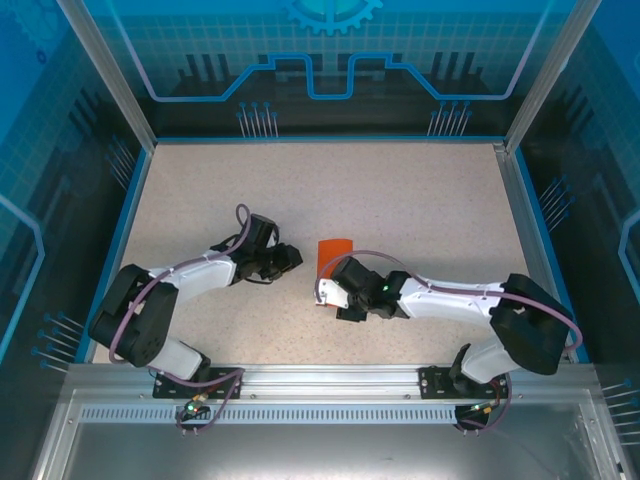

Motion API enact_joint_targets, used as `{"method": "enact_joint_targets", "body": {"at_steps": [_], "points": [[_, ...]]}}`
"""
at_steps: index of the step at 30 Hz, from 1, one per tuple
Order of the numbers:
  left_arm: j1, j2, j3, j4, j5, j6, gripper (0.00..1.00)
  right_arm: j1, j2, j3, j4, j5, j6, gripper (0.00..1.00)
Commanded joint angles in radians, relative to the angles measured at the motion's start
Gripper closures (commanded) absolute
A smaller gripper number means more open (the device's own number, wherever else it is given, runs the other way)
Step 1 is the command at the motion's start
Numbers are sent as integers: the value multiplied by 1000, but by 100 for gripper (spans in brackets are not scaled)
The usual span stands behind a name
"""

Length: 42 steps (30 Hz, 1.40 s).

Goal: Fold a paper plane with a square sheet of paper (pick it up from the middle)
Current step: Fold the triangle a second time at the center of the table.

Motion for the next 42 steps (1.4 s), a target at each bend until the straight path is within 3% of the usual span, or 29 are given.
{"method": "enact_joint_targets", "body": {"at_steps": [1, 5, 14, 20, 22, 35, 42], "points": [[1, -30, -25, -6, 5, 10, 67, 34, 48, 32, -35, 65, -25, 49], [1, -33, -30, -5, 3, 14, 67, 61, 80, 42, -49, 137, -40, 49], [2, -24, -28, 5, 3, 11, 67, 54, 30, 2, -62, 149, -61, 49], [2, -26, -31, 28, 4, -2, 67, 14, -40, -22, -77, 49, -81, 48], [2, -24, -29, 32, 5, -7, 67, 13, -26, -9, -65, 9, -90, 48], [3, -23, -43, 57, 11, -35, 66, 38, 99, 25, 133, 61, -127, 47], [3, 0, -36, 61, 23, -35, 67, 41, 133, 41, 131, 51, -139, 48]]}}
